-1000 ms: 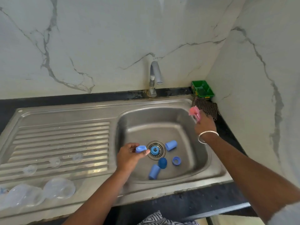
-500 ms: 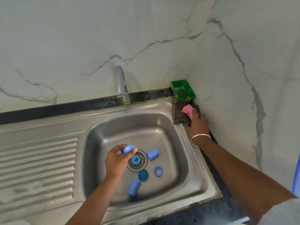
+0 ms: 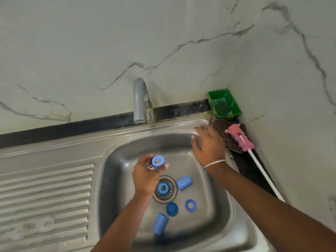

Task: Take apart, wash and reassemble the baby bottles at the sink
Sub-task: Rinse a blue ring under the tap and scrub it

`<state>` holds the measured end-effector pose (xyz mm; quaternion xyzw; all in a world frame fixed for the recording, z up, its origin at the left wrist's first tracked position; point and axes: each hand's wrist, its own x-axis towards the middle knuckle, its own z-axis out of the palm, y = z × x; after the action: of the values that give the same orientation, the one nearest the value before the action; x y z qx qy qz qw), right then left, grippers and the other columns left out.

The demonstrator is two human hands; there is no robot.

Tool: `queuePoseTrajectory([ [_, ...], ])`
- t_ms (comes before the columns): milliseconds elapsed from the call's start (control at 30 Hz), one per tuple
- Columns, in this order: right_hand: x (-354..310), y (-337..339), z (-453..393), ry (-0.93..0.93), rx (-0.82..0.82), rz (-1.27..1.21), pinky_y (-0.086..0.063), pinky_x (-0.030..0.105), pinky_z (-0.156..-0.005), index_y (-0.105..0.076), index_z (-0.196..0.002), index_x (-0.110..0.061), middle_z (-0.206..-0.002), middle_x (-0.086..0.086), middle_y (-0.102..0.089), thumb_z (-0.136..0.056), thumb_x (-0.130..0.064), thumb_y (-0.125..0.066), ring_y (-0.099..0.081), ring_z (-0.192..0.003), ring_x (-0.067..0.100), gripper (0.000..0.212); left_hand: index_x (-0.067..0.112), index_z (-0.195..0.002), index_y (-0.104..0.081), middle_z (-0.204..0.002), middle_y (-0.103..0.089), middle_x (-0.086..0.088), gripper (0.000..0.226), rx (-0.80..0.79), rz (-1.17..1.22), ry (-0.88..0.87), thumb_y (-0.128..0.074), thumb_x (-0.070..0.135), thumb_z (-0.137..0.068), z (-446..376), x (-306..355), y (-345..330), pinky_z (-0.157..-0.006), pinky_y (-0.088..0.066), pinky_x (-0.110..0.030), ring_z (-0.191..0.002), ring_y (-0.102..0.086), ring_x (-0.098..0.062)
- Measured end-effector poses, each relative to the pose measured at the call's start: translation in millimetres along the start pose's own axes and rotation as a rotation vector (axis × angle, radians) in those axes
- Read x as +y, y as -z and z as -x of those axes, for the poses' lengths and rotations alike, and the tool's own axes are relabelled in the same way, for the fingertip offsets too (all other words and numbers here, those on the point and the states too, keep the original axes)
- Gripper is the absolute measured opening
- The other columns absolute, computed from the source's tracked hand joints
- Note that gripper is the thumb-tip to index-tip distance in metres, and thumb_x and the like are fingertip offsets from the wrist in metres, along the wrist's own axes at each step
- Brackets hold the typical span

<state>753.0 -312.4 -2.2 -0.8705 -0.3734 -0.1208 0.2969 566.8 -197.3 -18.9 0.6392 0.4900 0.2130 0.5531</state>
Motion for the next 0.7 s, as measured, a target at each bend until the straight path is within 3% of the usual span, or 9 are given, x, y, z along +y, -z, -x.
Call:
queuePoseTrajectory([
  [67,-24.2,-12.0,-15.8,-0.011,-0.104,-0.304,-0.050,0.035,-0.092,-0.066,-0.118,-0.010,-0.114,0.010,-0.067,-0.095,-0.024,-0.054,-0.064,-0.103,0.026,0.030,0.023,-0.106,-0.064,-0.097,-0.074,0.005,0.057,0.014,0.002,-0.023,-0.096,0.018,-0.059,-7.2,7.4,-0.8,-0.085,-0.056,-0.030,-0.092,-0.070,-0.011],
  [167,-58.1,-26.7,-42.9,-0.140,-0.264,-0.529,-0.053,0.032,-0.090,-0.066,-0.122,-0.014,-0.115,0.003,-0.070,-0.096,-0.024,-0.057,-0.066,-0.099,0.018,0.029,0.025,-0.097,-0.066,-0.091,-0.073,0.008,0.047,0.023,0.003,-0.080,-0.094,0.012,-0.061,-16.4,17.8,-0.2,-0.076,-0.052,-0.014,-0.086,-0.067,-0.006],
  [300,-85.3,-38.4,-79.2,-0.211,-0.371,-0.643,-0.050,0.021,-0.093,-0.067,-0.122,-0.017,-0.114,-0.002,-0.071,-0.094,-0.025,-0.064,-0.066,-0.096,0.008,0.030,0.019,-0.098,-0.069,-0.091,-0.075,0.006,0.045,0.007,0.014,-0.115,-0.093,0.011,-0.061,-23.6,26.2,1.8,-0.075,-0.053,-0.015,-0.084,-0.067,-0.002],
  [433,-94.5,-50.3,-99.9,-0.206,-0.420,-0.585,-0.050,0.027,-0.097,-0.074,-0.112,-0.018,-0.107,-0.003,-0.074,-0.091,-0.024,-0.069,-0.068,-0.097,0.009,0.023,0.021,-0.092,-0.068,-0.086,-0.073,0.007,0.042,0.000,0.074,-0.130,-0.091,0.003,-0.062,-27.4,34.9,1.5,-0.070,-0.051,-0.011,-0.077,-0.066,0.004],
  [567,-98.2,-50.6,-106.4,-0.160,-0.428,-0.480,-0.050,0.027,-0.094,-0.075,-0.109,-0.015,-0.104,0.001,-0.075,-0.092,-0.021,-0.067,-0.068,-0.096,0.016,0.020,0.019,-0.093,-0.070,-0.087,-0.074,0.007,0.042,0.009,0.106,-0.153,-0.092,0.004,-0.061,-33.1,38.2,2.7,-0.071,-0.051,-0.012,-0.081,-0.067,-0.002],
  [700,-101.2,-46.1,-107.1,-0.031,-0.437,-0.337,-0.044,0.026,-0.072,-0.075,-0.098,-0.012,-0.092,0.009,-0.074,-0.094,-0.016,-0.058,-0.066,-0.085,0.026,0.018,0.020,-0.093,-0.070,-0.087,-0.074,0.008,0.042,0.004,0.126,-0.165,-0.092,0.004,-0.061,-33.4,40.7,3.6,-0.071,-0.051,-0.012,-0.082,-0.067,-0.003],
])
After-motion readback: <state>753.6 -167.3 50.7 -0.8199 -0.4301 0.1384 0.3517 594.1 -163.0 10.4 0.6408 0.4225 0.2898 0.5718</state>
